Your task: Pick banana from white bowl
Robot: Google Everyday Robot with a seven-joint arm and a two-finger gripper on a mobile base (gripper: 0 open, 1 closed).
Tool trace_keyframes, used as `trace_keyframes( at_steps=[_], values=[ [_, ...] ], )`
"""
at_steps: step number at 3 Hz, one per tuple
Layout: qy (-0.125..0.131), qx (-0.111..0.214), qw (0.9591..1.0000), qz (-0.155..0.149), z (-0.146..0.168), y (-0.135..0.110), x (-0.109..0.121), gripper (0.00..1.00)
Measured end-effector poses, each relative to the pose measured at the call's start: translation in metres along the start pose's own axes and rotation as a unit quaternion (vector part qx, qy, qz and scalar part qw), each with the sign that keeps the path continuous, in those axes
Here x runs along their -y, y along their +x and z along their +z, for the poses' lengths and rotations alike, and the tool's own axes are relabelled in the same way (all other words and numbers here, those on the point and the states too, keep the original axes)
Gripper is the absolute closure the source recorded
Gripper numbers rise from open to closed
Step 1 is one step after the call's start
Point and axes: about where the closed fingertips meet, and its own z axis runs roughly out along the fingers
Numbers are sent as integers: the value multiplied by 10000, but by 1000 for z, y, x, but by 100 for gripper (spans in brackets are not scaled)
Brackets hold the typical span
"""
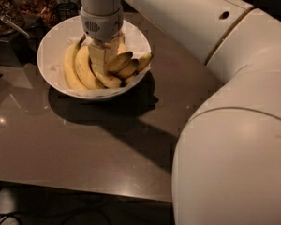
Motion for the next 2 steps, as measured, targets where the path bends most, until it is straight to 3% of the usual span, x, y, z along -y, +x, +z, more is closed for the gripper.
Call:
trace_keyframes(
  at_steps=[1,2],
  values=[
    [0,0,10000,0,0,0,0,100],
    [60,419,9989,-213,-13,2,-3,100]
  ],
)
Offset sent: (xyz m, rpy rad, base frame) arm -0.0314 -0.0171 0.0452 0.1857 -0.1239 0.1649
